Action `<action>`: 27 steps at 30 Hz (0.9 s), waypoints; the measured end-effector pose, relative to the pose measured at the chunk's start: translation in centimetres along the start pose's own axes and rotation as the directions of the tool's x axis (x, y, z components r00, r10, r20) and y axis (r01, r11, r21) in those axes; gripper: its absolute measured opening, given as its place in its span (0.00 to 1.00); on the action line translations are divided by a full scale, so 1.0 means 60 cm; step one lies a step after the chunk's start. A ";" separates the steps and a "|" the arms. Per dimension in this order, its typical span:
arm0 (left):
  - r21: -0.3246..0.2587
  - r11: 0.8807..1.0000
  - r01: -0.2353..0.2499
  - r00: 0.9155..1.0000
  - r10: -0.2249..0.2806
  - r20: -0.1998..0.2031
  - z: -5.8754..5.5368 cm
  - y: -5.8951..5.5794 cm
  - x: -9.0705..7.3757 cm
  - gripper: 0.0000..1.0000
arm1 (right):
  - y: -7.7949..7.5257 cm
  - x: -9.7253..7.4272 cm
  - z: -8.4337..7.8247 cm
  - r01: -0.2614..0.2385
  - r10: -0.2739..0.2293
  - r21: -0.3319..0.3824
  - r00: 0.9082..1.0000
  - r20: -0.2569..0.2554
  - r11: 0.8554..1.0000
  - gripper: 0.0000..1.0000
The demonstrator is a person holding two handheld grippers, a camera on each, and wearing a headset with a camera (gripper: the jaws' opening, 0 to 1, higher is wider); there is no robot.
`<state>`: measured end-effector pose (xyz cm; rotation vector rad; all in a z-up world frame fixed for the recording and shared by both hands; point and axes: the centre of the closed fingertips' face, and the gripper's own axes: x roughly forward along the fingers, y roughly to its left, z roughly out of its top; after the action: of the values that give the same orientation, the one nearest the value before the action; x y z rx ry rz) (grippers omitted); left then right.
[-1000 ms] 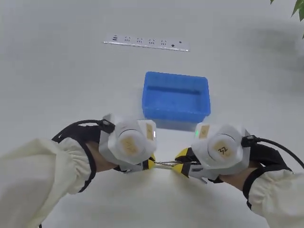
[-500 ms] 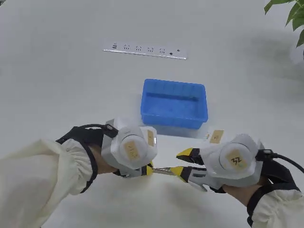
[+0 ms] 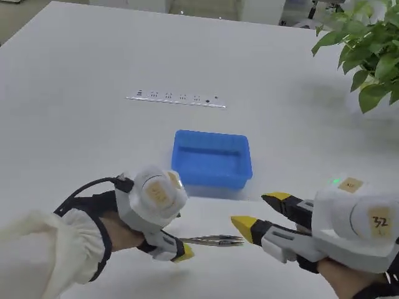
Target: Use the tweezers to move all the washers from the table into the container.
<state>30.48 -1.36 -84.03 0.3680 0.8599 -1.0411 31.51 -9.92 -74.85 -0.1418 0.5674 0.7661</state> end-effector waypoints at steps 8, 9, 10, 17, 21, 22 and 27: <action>-0.166 0.980 -0.113 0.982 0.136 0.129 0.018 -0.015 -0.087 0.80 | -0.028 -0.063 -0.004 0.128 -0.129 0.012 0.989 0.068 0.992 0.60; -0.180 0.976 -0.125 0.978 0.152 0.144 0.021 -0.018 -0.096 0.81 | -0.031 -0.069 -0.005 0.144 -0.145 0.018 0.987 0.075 0.989 0.63; -0.188 0.972 -0.139 0.973 0.169 0.155 0.022 -0.020 -0.106 0.82 | -0.033 -0.075 -0.005 0.154 -0.156 0.027 0.984 0.083 0.988 0.68; -0.266 0.937 -0.226 0.933 0.286 0.217 0.017 -0.037 -0.177 0.94 | -0.044 -0.114 -0.032 0.222 -0.228 0.071 0.968 0.100 0.972 0.84; -0.288 0.916 -0.280 0.909 0.349 0.228 0.006 -0.044 -0.209 0.99 | -0.045 -0.129 -0.050 0.248 -0.255 0.082 0.963 0.090 0.965 0.93; -0.300 0.908 -0.292 0.902 0.366 0.230 0.002 -0.047 -0.219 0.99 | -0.045 -0.134 -0.055 0.261 -0.268 0.090 0.959 0.087 0.961 0.95; -0.357 0.878 -0.319 0.870 0.421 0.258 -0.004 -0.059 -0.252 0.99 | -0.044 -0.152 -0.069 0.289 -0.300 0.115 0.950 0.087 0.950 0.99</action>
<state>23.88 6.15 -72.16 0.0853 0.5997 -0.5698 26.25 -18.75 -73.72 -0.0904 0.4720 0.4495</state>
